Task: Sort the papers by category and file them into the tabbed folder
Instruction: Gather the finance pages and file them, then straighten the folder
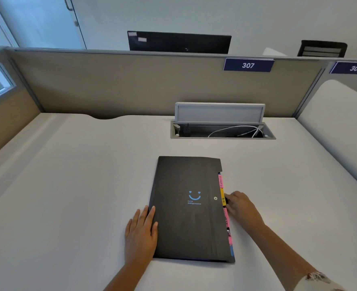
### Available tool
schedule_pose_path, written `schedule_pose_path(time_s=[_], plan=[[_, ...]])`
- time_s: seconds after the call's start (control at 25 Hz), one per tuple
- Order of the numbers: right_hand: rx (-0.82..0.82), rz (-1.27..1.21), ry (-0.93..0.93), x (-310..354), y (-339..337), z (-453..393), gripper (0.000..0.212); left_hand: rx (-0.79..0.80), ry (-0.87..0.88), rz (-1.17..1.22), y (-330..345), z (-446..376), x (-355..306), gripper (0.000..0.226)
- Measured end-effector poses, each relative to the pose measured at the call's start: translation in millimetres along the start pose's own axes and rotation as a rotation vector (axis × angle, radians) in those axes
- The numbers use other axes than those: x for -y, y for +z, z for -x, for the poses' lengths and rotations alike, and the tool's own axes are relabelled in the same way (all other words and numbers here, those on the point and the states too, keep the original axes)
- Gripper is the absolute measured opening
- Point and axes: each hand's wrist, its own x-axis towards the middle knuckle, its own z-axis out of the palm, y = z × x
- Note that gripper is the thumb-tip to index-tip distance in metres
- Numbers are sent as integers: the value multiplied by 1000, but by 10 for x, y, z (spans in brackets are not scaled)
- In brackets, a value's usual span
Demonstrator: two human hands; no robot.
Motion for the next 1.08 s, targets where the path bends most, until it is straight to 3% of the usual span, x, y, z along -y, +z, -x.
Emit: schedule_pose_path(time_s=[0.12,0.2,0.48,0.6,0.72,0.8,0.92,1.08], plan=[[-35,195,-135,-3,16,-21,17,1,-8,2,16,11,-18,79],[-93,169,-115,3,42,-41,14,5,-25,1,3,5,-29,78],[-390,-540,478,278,127,27,30,26,-59,-9,-68,8,-60,60],[-445,-701,617,323,121,-3,31,14,-52,-23,-54,14,-64,65],[-408,-644,538,400,43,34,20,10,-54,-27,-51,9,-65,68],[-352,-609,436,499,1,79,28,12,-55,-22,-59,1,-70,68],[-188,-339,302,602,92,125,40,5,-50,-16,-52,4,-61,69],[-32,-92,268,683,118,110,48,8,-37,-5,-56,1,-65,70]])
